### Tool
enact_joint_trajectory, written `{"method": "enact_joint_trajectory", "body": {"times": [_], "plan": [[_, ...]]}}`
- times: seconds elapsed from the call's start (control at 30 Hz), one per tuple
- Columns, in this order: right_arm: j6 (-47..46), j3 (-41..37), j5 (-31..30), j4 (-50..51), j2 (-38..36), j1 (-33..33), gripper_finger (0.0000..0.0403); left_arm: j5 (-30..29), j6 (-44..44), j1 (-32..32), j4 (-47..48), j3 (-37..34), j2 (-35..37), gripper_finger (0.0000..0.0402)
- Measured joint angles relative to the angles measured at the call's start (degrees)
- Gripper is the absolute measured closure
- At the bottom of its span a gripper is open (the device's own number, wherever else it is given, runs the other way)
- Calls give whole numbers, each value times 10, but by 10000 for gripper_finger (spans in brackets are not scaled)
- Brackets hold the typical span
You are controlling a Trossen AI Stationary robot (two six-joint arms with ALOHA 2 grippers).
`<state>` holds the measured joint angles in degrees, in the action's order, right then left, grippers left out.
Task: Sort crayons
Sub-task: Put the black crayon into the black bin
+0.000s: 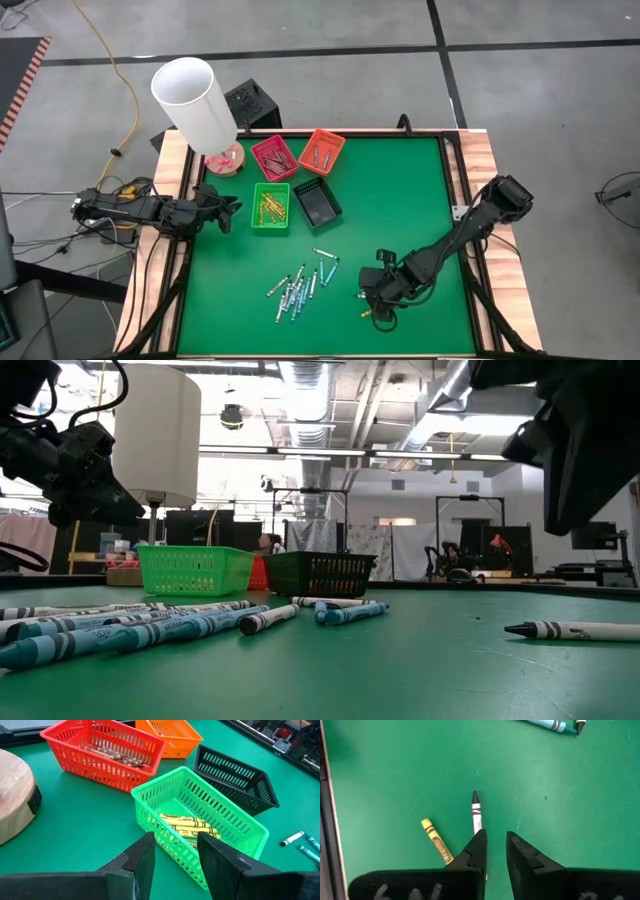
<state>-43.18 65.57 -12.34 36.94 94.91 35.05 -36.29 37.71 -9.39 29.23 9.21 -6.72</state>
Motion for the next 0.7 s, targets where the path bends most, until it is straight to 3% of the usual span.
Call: {"method": "enact_joint_trajectory", "body": {"times": [0.33,0.7], "plan": [[14,-5,-9,-1,0,-2,335,-33,12,0,-7,-1,0,265],[18,-5,-25,-1,0,-2,335,-26,38,0,-32,-2,0,265]]}}
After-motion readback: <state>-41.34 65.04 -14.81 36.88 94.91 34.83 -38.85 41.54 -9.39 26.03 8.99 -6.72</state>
